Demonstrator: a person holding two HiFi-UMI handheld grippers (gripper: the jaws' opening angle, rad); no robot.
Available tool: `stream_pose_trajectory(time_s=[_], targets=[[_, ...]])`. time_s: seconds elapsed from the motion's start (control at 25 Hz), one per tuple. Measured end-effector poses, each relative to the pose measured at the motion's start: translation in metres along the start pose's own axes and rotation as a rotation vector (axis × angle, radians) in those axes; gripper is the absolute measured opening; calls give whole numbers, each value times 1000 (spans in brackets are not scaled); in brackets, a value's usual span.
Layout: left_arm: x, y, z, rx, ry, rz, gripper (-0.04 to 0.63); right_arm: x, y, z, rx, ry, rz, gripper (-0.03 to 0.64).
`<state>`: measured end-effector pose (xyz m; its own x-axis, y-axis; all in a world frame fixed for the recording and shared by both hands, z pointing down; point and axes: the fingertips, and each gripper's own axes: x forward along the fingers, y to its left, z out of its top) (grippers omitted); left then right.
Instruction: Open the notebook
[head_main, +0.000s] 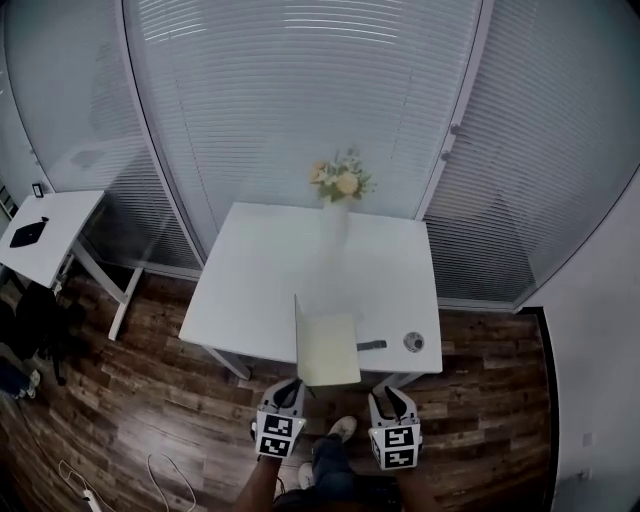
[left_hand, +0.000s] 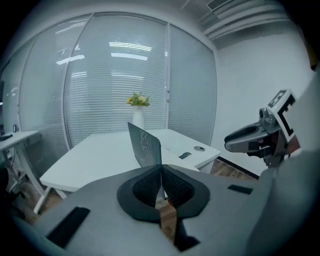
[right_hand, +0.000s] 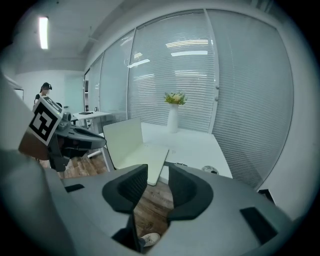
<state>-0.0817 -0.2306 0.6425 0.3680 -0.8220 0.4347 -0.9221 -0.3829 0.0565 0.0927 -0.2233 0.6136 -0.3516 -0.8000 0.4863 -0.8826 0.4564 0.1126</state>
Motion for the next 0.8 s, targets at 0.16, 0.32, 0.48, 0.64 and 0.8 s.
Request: stream_pose_trajectory(time_s=[0.16,0.32,0.48,0.64,0.8], targets=[[-14,22,-18,-218,-22,29,32,0,1,0,30,-9,-6,139],[-16,46,-33,-369,-47,63,34,9,-3,8,24,-36,-19,94],[-21,57,-60,-508,-37,95,40,9,0,5,47,-24,-11,84],[-13,72,-78,-630,-27,127,46,16,-5,12,58,-36,-9,59],[-6,80,-90,-752,-43,143,57,19,-10,13,63,-36,-12,21]])
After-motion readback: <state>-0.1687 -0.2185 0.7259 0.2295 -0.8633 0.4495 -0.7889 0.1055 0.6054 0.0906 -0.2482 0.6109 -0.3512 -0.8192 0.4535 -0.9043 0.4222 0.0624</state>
